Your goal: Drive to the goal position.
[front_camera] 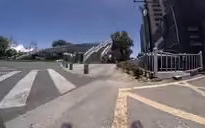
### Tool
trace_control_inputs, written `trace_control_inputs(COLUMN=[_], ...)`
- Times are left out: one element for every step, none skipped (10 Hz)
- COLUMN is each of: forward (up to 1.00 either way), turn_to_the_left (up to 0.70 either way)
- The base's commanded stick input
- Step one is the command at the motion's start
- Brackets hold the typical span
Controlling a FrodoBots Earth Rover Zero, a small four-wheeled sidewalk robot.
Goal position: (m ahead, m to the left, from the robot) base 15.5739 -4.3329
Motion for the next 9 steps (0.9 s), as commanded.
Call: trace_control_inputs(forward=[0.45, 0.45, 0.45, 0.45, 0.45, 0.45, 0.45, 0.45, 0.45], turn_to_the_left=[0.0, 0.03, 0.18, 0.27, 0.27, 0.27, 0.13, 0.0, 0.0])
